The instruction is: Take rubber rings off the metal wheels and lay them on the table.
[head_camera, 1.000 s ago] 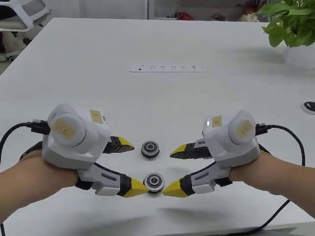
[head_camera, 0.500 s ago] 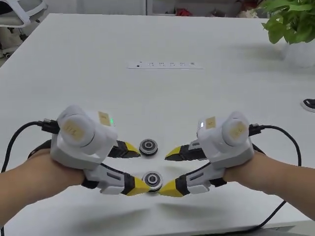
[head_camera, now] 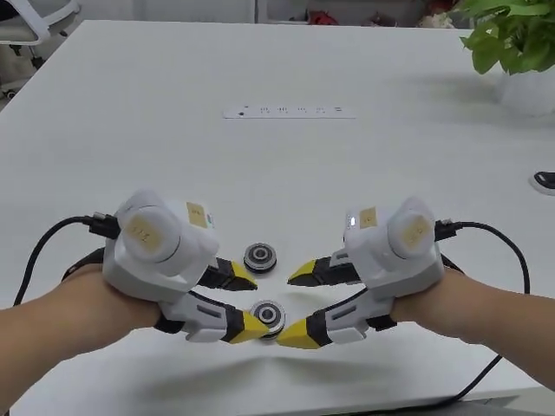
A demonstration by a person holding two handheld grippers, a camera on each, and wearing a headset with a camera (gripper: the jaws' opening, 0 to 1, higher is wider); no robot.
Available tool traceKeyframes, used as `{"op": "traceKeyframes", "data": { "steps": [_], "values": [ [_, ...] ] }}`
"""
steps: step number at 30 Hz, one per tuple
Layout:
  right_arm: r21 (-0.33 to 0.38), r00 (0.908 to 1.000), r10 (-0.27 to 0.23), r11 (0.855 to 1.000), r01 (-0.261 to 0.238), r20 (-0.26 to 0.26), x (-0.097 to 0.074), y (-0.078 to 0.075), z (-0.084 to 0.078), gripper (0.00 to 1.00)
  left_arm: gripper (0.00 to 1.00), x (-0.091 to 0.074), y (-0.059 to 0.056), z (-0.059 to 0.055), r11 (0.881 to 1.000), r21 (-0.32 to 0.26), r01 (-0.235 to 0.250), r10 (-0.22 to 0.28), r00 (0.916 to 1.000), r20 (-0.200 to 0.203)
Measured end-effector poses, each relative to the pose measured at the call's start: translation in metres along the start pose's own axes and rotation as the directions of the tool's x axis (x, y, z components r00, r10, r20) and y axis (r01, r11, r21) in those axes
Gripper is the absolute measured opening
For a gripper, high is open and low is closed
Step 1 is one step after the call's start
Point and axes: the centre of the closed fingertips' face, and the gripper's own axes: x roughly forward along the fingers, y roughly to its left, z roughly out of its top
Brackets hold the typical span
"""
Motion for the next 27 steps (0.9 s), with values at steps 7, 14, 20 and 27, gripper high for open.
{"op": "traceKeyframes", "data": {
  "steps": [7, 14, 20, 27],
  "values": [
    [-0.004, 1.0000, 0.003, 1.000, -0.003, -0.007, 0.001, 0.001, -0.002, 0.46, 0.29, 0.005, 0.001, -0.002, 1.000, -0.014, 0.004, -0.004, 1.0000, -0.008],
    [-0.006, 1.0000, 0.003, 1.000, -0.003, -0.009, 0.001, 0.002, -0.003, 0.47, 0.24, 0.009, -0.002, -0.004, 1.000, -0.019, 0.008, -0.008, 0.9998, -0.017],
    [-0.007, 0.9999, 0.005, 1.000, -0.005, -0.013, 0.002, 0.002, -0.004, 0.47, 0.19, 0.013, -0.004, -0.005, 1.000, 0.000, 0.003, -0.003, 0.9996, -0.028],
    [-0.012, 0.9999, 0.006, 1.000, -0.006, -0.014, 0.004, 0.003, -0.004, 0.46, 0.16, 0.012, -0.001, -0.004, 1.000, 0.007, -0.015, 0.015, 0.9998, -0.015]
  ]
}}
